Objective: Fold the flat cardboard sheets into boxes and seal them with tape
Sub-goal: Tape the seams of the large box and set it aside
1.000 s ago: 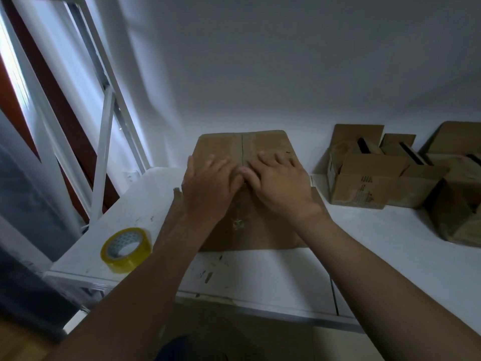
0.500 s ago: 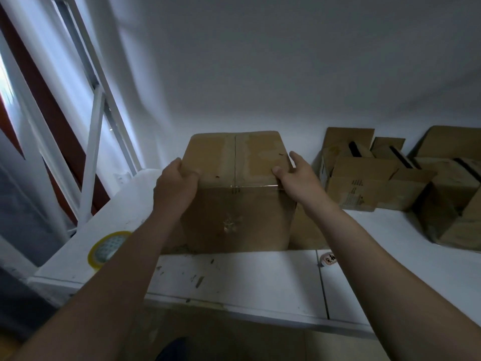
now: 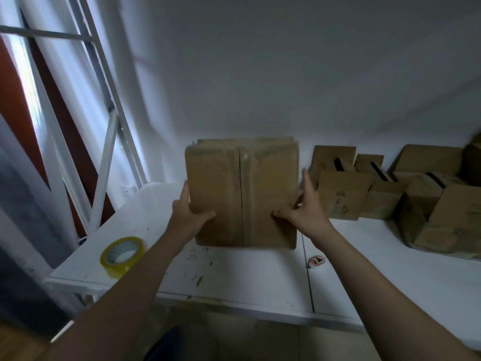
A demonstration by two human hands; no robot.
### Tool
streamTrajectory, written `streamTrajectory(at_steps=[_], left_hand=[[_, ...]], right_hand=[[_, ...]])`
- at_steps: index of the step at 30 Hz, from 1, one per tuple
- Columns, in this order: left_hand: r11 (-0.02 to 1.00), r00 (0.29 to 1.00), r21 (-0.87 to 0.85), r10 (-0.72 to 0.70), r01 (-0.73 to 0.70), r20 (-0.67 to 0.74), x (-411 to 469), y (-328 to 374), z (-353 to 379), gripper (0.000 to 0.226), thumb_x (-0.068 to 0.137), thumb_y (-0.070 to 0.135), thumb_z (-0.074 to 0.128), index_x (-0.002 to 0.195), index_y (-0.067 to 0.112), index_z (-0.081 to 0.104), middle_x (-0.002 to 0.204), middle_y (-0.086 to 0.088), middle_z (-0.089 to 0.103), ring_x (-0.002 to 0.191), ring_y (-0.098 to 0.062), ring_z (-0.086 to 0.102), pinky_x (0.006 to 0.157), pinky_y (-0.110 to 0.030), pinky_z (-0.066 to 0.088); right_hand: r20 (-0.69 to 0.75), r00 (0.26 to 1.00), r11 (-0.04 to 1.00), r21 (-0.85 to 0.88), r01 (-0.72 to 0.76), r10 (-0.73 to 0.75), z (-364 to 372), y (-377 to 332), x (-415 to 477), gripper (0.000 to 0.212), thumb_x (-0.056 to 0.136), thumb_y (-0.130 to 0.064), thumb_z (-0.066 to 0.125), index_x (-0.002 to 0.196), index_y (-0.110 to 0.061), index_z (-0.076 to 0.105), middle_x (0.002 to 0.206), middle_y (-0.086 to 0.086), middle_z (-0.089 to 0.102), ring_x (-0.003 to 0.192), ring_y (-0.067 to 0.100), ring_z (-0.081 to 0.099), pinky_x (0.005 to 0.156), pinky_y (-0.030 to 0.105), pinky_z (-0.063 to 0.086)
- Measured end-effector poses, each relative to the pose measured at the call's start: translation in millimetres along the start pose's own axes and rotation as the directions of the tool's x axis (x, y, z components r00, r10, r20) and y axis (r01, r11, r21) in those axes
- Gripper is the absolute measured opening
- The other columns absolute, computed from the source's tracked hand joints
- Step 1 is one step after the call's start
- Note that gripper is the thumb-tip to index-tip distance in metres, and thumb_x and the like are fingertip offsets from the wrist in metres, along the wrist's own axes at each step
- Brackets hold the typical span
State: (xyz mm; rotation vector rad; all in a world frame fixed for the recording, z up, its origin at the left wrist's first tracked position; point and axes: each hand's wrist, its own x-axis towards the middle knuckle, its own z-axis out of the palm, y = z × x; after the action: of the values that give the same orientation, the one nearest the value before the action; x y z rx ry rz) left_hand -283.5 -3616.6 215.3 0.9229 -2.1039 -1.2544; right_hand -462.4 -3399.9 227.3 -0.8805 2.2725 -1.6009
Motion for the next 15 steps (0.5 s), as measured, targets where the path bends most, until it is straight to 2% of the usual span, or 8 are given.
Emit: streamTrajectory(at_steps=[2, 3, 5, 6, 8, 9, 12, 15], left_hand=[[0.994, 0.998, -0.089, -0.055, 0.056, 0.012, -11, -2, 8, 0.089, 0.075, 0.071, 0.064, 0.151, 0.037, 0.035, 0.142, -0.001, 0.052, 0.126, -0.027, 0.054, 0.105, -0.053, 0.048], [0.985, 0.996, -0.151, -0.085, 0.086, 0.019, -15, 0, 12, 0.076, 0.085, 0.073, 0.054, 0.146, 0.031, 0.042, 0.141, 0.001, 0.052, 0.128, -0.026, 0.052, 0.107, -0.053, 0.045], [0.944, 0.991, -0.303, -0.13, 0.128, 0.014, -21, 7, 16, 0.046, 0.101, 0.061, 0.039, 0.131, 0.027, 0.05, 0.131, 0.003, 0.055, 0.121, -0.022, 0.053, 0.099, -0.046, 0.048], [0.926, 0.992, -0.357, -0.13, 0.121, 0.0, -19, 10, 16, 0.036, 0.104, 0.055, 0.035, 0.122, 0.029, 0.053, 0.125, 0.004, 0.058, 0.116, -0.021, 0.055, 0.092, -0.042, 0.049], [0.914, 0.992, -0.396, -0.116, 0.09, -0.041, -13, 16, 13, 0.035, 0.106, 0.052, 0.033, 0.116, 0.029, 0.058, 0.117, 0.004, 0.064, 0.109, -0.02, 0.061, 0.08, -0.037, 0.052], [0.915, 0.991, -0.393, -0.124, 0.094, -0.053, -8, 18, 10, 0.039, 0.105, 0.054, 0.036, 0.123, 0.027, 0.058, 0.119, 0.002, 0.065, 0.109, -0.021, 0.062, 0.077, -0.037, 0.054], [0.922, 0.981, -0.357, -0.184, 0.15, -0.064, 3, 24, 11, 0.058, 0.099, 0.059, 0.046, 0.147, 0.027, 0.043, 0.134, -0.002, 0.057, 0.117, -0.025, 0.058, 0.077, -0.04, 0.054], [0.928, 0.981, -0.336, -0.186, 0.16, -0.048, 4, 37, 16, 0.053, 0.103, 0.049, 0.041, 0.152, 0.027, 0.039, 0.142, -0.005, 0.055, 0.119, -0.026, 0.057, 0.081, -0.042, 0.055]], right_hand=[[0.058, 0.996, 0.997, 0.045, -0.066, 0.063, -3, 7, -5, 0.098, 0.062, -0.061, 0.089, 0.143, -0.057, 0.035, 0.139, -0.002, 0.05, 0.127, 0.024, 0.05, 0.106, 0.05, 0.047], [0.067, 0.993, 0.989, 0.105, -0.103, 0.096, -5, 6, -6, 0.084, 0.064, -0.069, 0.084, 0.136, -0.048, 0.047, 0.136, -0.003, 0.055, 0.125, 0.021, 0.053, 0.103, 0.046, 0.05], [0.05, 0.985, 0.964, 0.203, -0.17, 0.163, -13, -1, -5, 0.057, 0.078, -0.069, 0.071, 0.122, -0.035, 0.057, 0.125, -0.008, 0.061, 0.117, 0.017, 0.057, 0.095, 0.038, 0.051], [0.034, 0.981, 0.955, 0.227, -0.193, 0.19, -16, -2, -2, 0.057, 0.084, -0.07, 0.063, 0.125, -0.031, 0.055, 0.124, -0.008, 0.057, 0.115, 0.018, 0.055, 0.094, 0.04, 0.05], [0.01, 0.971, 0.942, 0.241, -0.235, 0.24, -22, -5, 4, 0.071, 0.087, -0.076, 0.051, 0.141, -0.031, 0.046, 0.128, -0.006, 0.05, 0.118, 0.022, 0.05, 0.097, 0.052, 0.049], [0.0, 0.966, 0.934, 0.254, -0.251, 0.26, -22, -7, 7, 0.072, 0.089, -0.076, 0.047, 0.145, -0.032, 0.042, 0.13, -0.005, 0.048, 0.119, 0.024, 0.049, 0.097, 0.055, 0.049], [-0.044, 0.962, 0.923, 0.299, -0.243, 0.268, -14, -10, 13, 0.056, 0.102, -0.059, 0.038, 0.151, -0.031, 0.035, 0.141, 0.0, 0.048, 0.123, 0.026, 0.048, 0.105, 0.056, 0.044], [-0.095, 0.973, 0.932, 0.321, -0.17, 0.211, -9, -17, 15, 0.047, 0.108, -0.041, 0.034, 0.153, -0.03, 0.034, 0.144, 0.0, 0.047, 0.136, 0.027, 0.043, 0.111, 0.049, 0.038]])
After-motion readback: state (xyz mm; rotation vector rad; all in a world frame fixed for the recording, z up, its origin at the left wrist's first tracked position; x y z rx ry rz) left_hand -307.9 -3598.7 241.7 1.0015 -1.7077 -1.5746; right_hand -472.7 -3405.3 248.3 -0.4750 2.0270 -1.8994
